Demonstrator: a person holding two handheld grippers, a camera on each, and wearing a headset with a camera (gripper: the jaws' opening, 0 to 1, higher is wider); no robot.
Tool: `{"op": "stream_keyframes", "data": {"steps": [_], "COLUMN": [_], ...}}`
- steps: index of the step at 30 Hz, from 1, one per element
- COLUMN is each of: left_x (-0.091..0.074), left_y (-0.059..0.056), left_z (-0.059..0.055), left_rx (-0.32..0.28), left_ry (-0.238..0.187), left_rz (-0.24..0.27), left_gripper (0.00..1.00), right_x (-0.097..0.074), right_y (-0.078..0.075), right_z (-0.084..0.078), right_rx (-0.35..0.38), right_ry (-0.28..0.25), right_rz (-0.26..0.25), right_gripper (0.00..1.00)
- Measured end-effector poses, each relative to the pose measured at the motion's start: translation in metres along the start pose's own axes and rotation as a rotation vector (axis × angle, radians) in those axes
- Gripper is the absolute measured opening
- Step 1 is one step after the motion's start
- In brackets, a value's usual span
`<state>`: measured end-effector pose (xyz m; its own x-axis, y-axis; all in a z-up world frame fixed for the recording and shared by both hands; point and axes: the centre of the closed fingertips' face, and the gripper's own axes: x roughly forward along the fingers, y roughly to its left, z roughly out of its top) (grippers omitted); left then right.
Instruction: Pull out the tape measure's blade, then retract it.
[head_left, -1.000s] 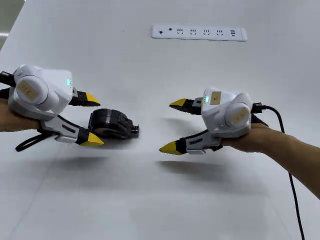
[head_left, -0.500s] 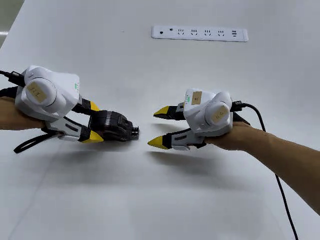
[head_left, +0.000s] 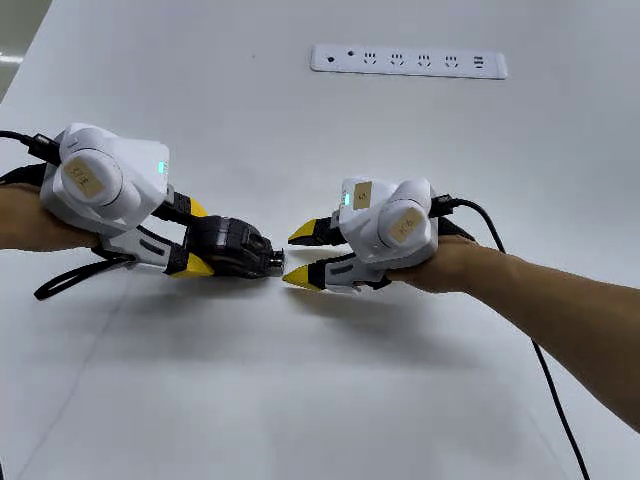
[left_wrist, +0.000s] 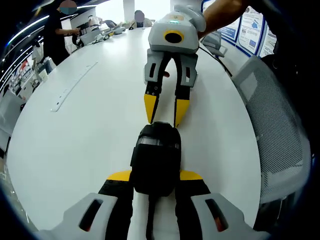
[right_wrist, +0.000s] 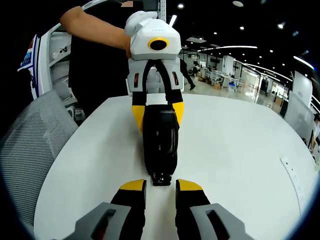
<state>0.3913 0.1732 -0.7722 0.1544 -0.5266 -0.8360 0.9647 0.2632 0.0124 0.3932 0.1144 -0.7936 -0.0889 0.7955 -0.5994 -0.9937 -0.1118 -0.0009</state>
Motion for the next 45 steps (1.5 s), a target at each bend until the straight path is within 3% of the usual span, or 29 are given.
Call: {"op": "stream_keyframes", "data": {"steps": [9, 16, 25, 45], "left_x": [0.0, -0.001, -0.002, -0.002], "left_y": [0.001, 0.002, 0.001, 0.001], "left_z": [-0.001, -0.002, -0.002, -0.001], "left_rx": [0.003, -0.002, -0.008, -0.02], "left_ry": [-0.002, -0.003, -0.004, -0.008], "left_rz": [0.0, -0.002, -0.004, -0.009], "left_gripper": [0.26, 0.26, 0.26, 0.26], "right_x": [0.012, 0.014, 0.013, 0.003], "right_y": [-0.001, -0.001, 0.0, 0.002], "right_z": [0.0, -0.001, -0.001, -0.007], "right_rx": [-0.015, -0.024, -0.012, -0.083], "right_ry": [0.03, 0.043, 0.052, 0.072], "right_rz": [0.007, 0.014, 0.011, 0.02], "right_gripper": [0.12, 0.12, 0.09, 0.08]}}
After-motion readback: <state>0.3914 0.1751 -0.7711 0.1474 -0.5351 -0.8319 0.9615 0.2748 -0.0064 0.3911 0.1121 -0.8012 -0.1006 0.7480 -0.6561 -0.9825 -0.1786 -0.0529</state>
